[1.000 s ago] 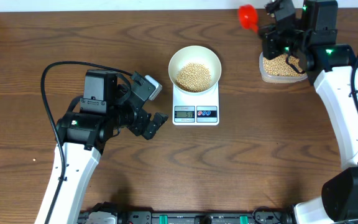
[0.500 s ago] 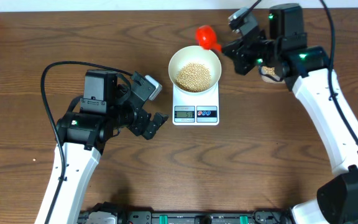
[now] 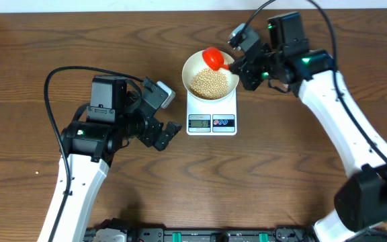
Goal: Scoop item into bowl and weigh 50g on scale
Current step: 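Carry the red scoop with the right gripper over the white bowl, then tilt the red scoop into the bowl to top up soybeans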
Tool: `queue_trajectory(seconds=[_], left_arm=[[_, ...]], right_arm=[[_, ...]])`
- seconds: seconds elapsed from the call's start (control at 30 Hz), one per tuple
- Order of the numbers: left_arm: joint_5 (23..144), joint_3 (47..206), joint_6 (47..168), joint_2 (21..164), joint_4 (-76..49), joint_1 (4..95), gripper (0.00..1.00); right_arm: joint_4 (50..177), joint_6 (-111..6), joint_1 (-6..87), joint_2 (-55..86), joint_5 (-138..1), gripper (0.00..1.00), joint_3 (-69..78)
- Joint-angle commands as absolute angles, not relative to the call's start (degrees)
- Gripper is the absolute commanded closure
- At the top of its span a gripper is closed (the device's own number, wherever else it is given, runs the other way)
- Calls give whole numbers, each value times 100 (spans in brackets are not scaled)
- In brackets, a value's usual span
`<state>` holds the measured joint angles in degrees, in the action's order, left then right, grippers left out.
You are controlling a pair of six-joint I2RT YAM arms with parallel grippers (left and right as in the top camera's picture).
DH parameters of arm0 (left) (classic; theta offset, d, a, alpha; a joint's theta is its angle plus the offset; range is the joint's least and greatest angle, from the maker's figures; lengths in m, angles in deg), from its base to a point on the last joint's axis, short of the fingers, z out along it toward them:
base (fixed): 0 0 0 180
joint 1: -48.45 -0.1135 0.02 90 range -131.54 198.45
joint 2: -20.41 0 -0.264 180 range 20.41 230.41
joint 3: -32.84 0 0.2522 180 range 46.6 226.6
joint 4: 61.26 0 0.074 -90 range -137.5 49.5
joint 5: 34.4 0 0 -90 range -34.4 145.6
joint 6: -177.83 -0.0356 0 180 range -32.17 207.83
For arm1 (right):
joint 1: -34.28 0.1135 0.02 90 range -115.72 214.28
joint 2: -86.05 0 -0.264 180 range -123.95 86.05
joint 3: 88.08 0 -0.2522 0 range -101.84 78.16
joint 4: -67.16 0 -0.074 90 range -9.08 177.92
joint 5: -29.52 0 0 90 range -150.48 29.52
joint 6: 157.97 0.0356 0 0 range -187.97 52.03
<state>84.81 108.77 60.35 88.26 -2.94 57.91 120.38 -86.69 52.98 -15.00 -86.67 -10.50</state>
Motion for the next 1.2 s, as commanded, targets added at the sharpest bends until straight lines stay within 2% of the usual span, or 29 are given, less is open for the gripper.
queue_trajectory(seconds=[0.0, 0.37, 1.17], left_arm=[[8450, 11015, 5934, 8857, -296, 5802, 1], [8450, 11015, 5934, 8857, -296, 5802, 1], [8450, 11015, 5934, 8857, -296, 5802, 1]], right_arm=[[12025, -8863, 5458, -1830, -8436, 99, -1065], [11815, -8861, 5687, -2152, -7706, 99, -1065], [11629, -8865, 5766, -2523, -7529, 99, -1065]])
